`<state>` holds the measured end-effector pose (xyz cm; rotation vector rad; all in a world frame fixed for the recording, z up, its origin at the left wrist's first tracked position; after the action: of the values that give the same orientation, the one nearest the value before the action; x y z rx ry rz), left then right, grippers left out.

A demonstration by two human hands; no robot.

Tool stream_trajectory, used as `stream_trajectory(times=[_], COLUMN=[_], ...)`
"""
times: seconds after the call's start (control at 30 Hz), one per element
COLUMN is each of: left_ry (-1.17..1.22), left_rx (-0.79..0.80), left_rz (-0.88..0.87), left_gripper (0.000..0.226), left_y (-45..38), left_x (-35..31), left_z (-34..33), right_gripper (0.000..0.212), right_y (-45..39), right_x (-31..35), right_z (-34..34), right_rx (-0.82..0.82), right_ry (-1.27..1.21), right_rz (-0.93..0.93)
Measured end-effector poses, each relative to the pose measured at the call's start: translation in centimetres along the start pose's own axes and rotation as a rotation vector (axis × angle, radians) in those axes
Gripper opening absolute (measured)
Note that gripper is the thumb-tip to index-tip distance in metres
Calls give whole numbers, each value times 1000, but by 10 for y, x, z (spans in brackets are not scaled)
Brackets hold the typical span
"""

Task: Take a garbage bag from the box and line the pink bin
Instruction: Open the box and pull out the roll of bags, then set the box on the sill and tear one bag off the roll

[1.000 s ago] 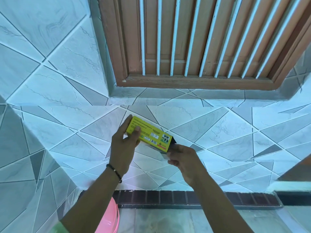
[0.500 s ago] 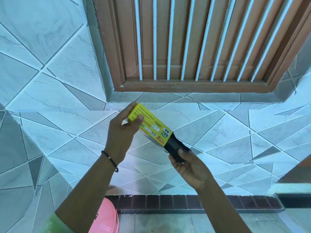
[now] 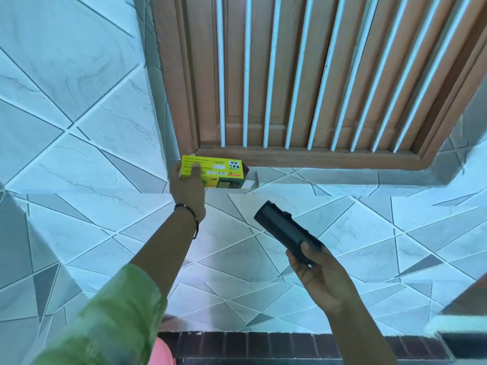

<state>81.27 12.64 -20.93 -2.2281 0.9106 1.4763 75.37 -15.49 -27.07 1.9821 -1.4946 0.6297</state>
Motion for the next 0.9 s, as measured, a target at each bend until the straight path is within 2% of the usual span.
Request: stream_trajectory(times=[0.17,0.3,0.4,0.47,0.57,0.67,0.77,0.9], left_ry=[-198,-481,-489,-569,-835,-1088,-1287,-1428], left_rx=[-75,-49,-107,-58,158,284,209,220], left_rz=[23,91,105,-14,-397,-578,-673,-590], left_gripper=[40,60,77,90,99,99,88,70], left_y=[-34,-56,-58,-48,-35,-37,-43,-44], left_x=[0,5,13,20,35,55,59,57], left_z=[-40,-58,-61,-66,-70,-67,-70,-87], right_gripper=[24,25,18,20,28,30,32,33], right_y=[-8,-18,-24,-30,-37,-43,-47,-49], right_x=[-3,-2,-3,-6,-11,-13,-15,-17], right_z=[-8,-14,-15,-15,-17,-17,-15,-10], right_rx=[-24,-38,-46,-52,-62,-76,-75,-96], right_ry=[55,81,84,80,93,104,110,116], right_rz=[-53,-69,-72,-90,-114,-126,-128,-125])
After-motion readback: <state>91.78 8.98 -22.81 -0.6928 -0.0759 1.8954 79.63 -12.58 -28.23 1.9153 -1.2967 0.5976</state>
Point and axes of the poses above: each hand's wrist, its own y-axis away from the middle knuckle, its own z-axis out of the back of the hand, x = y × z, the point moved 4 cm from there along -y, towards the middle knuckle, and after that the axes turned 5 degrees about z, right-handed, at the moved point
